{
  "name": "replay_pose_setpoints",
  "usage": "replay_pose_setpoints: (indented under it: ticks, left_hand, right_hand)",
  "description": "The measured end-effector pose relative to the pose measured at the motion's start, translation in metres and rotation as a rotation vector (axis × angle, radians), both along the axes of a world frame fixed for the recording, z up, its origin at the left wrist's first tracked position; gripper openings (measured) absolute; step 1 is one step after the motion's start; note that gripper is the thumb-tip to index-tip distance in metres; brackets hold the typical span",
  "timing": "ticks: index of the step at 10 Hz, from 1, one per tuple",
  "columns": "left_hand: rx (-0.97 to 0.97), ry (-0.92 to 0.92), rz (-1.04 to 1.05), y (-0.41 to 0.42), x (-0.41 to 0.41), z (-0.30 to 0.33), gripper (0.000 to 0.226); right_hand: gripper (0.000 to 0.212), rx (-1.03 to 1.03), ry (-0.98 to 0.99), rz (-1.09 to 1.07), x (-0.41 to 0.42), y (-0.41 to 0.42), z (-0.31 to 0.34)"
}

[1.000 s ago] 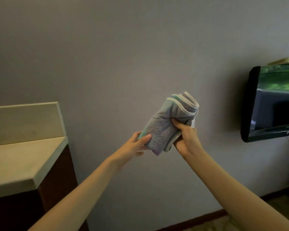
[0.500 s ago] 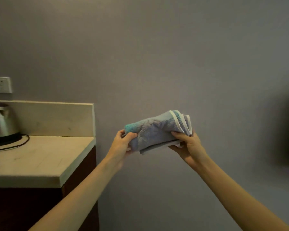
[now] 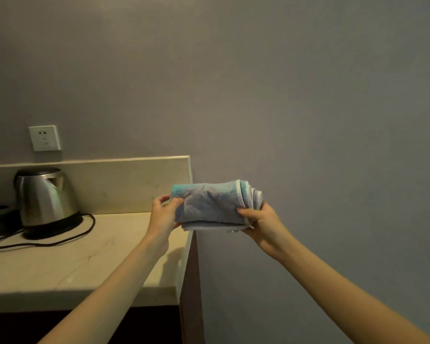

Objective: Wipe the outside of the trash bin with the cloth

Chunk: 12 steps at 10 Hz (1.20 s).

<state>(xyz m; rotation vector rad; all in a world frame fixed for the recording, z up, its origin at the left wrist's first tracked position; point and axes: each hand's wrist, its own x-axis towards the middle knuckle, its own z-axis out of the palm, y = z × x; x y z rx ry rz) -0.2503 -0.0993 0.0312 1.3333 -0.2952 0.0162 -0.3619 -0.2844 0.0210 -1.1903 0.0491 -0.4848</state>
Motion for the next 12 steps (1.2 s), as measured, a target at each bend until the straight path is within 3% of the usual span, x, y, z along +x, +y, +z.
replay_pose_setpoints:
  ticks: [2,7,9,10,11,12]
  left_hand:
    - [-0.003,-0.004,-0.007,0.064,0.08,-0.001,0.02]
    - [0.194,-0.016,-0.052,0.1,0.195,-0.036,0.035]
    - [0.432,-0.223,-0.141,0.108,0.219,-0.052,0.041]
    - [0.59,-0.342,-0.008,0.107,0.226,-0.056,0.051]
    - [0.669,-0.346,0.121,0.114,0.225,-0.053,0.057]
    - [0.729,-0.503,0.216,0.117,0.22,-0.053,0.048]
  right_hand:
    - [0.035,-0.071,0.069,-0.031,0.081,0.06,-0.001]
    - [0.039,-0.369,0.19,-0.317,0.207,0.104,-0.028]
    - [0.038,-0.359,0.221,-0.428,0.222,0.109,-0.051]
    - [0.067,-0.325,0.165,-0.462,0.226,0.108,-0.054]
    - [0.083,-0.209,0.156,-0.473,0.222,0.11,-0.055]
    - [0.081,-0.206,0.173,-0.525,0.218,0.111,-0.056]
